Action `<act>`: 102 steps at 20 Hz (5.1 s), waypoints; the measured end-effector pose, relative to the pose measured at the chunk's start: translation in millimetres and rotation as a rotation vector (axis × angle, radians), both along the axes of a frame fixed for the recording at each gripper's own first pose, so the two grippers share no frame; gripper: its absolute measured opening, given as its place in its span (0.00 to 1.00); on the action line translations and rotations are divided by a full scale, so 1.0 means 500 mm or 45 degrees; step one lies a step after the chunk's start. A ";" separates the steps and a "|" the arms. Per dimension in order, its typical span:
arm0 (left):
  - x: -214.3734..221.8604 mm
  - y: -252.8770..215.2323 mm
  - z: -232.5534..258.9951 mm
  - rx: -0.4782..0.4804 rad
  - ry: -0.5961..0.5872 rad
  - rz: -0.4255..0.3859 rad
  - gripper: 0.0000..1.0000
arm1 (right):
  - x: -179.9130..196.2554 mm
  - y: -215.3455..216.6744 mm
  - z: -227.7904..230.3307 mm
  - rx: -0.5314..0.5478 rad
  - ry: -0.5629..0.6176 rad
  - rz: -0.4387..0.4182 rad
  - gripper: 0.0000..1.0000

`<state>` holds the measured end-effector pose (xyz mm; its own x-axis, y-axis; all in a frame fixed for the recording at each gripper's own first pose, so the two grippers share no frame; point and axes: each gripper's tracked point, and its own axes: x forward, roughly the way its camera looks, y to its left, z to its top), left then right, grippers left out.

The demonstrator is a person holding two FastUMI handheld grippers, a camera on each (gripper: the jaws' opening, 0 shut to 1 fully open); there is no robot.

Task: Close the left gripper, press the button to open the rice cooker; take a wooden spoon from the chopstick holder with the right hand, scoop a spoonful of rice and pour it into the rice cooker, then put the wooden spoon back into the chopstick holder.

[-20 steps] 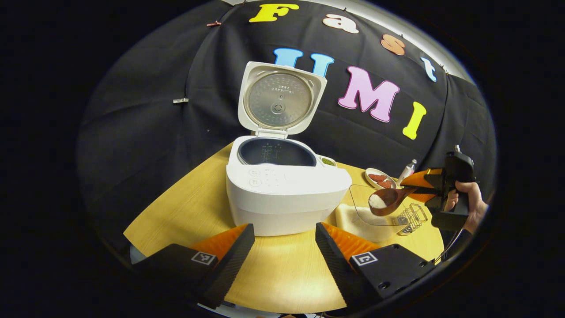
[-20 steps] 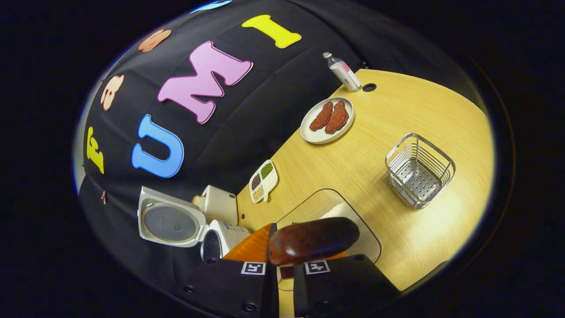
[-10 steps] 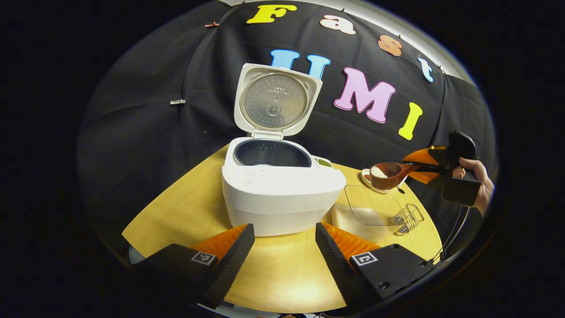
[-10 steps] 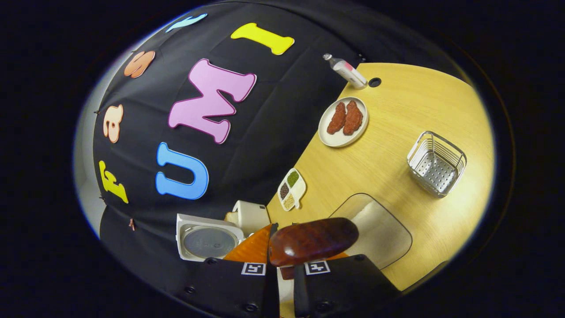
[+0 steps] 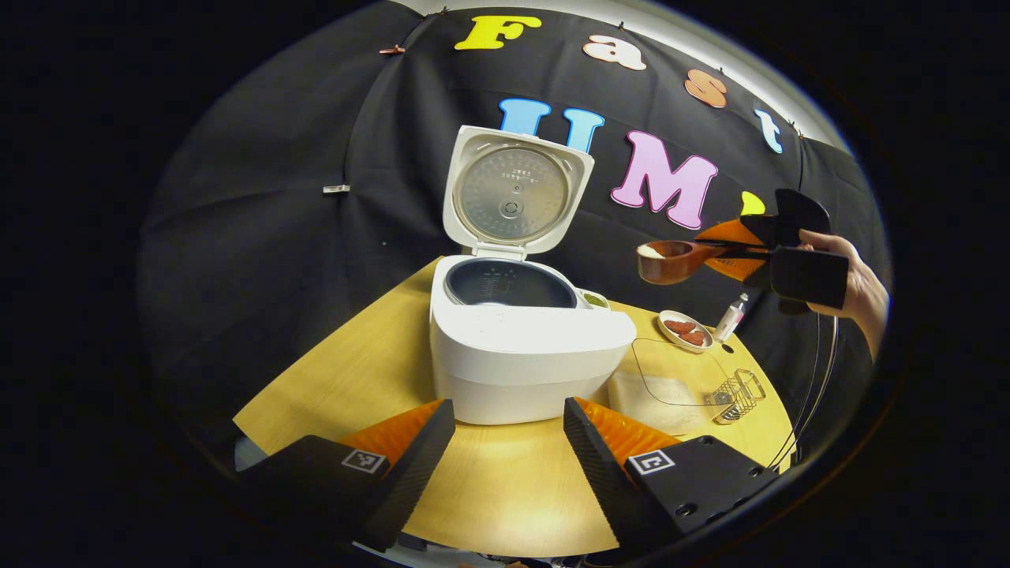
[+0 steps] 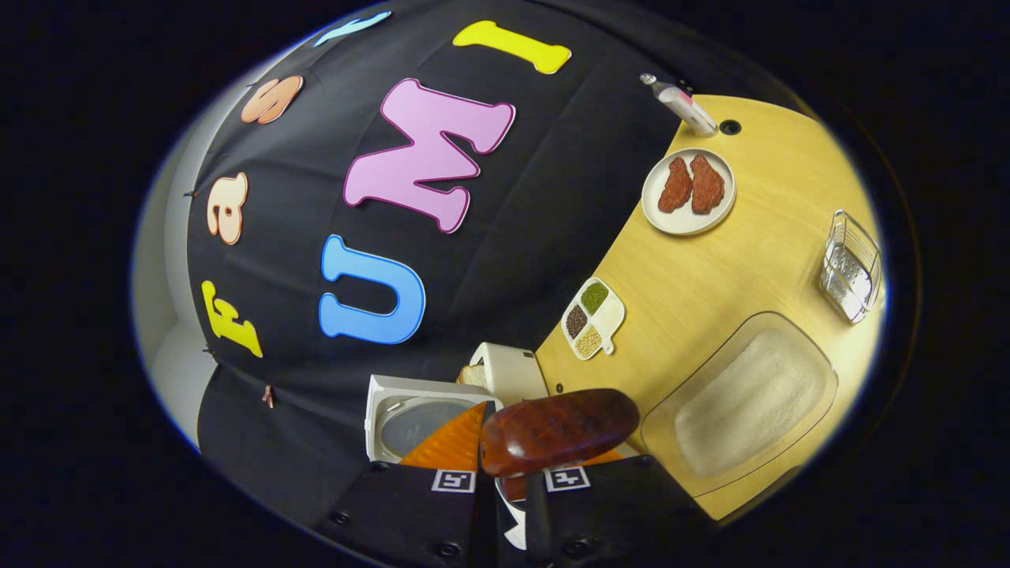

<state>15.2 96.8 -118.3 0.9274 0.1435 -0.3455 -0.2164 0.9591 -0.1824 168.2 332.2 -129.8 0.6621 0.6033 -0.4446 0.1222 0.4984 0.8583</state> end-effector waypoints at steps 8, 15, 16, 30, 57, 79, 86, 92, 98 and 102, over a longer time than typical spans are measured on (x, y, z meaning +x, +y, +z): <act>-0.039 0.051 -0.008 -0.035 0.016 0.085 0.96 | -0.007 0.192 -0.001 -0.082 -0.119 0.158 0.17; -0.056 0.109 -0.011 -0.057 0.018 0.145 0.96 | -0.016 0.317 -0.042 -0.376 -0.411 0.351 0.17; -0.057 0.115 -0.014 -0.048 0.019 0.148 0.96 | -0.013 0.331 -0.049 -0.414 -0.444 0.377 0.17; -0.043 0.127 -0.017 0.011 0.009 0.103 0.96 | -0.044 0.465 -0.092 -0.775 -0.921 0.715 0.17; -0.032 0.111 0.000 0.031 -0.016 0.142 0.96 | -0.153 0.471 -0.018 -0.982 -1.491 1.062 0.17; 0.071 -0.207 0.080 0.128 -0.016 -0.195 0.96 | 0.126 -0.443 0.052 -0.979 -0.715 0.099 0.17; 0.120 -0.349 0.078 0.050 0.035 -0.173 0.96 | 0.129 -0.610 -0.113 -1.006 -0.495 0.054 0.17; 0.149 -0.400 0.115 0.100 0.025 -0.172 0.96 | 0.114 -0.633 -0.242 -0.983 -0.365 0.082 0.17; 0.153 -0.372 0.137 0.191 0.010 -0.139 0.96 | 0.114 -0.630 -0.307 -0.964 -0.275 0.049 0.19; 0.147 -0.334 0.175 0.077 -0.023 -0.044 0.96 | 0.109 -0.636 -0.285 -0.994 -0.317 0.009 0.37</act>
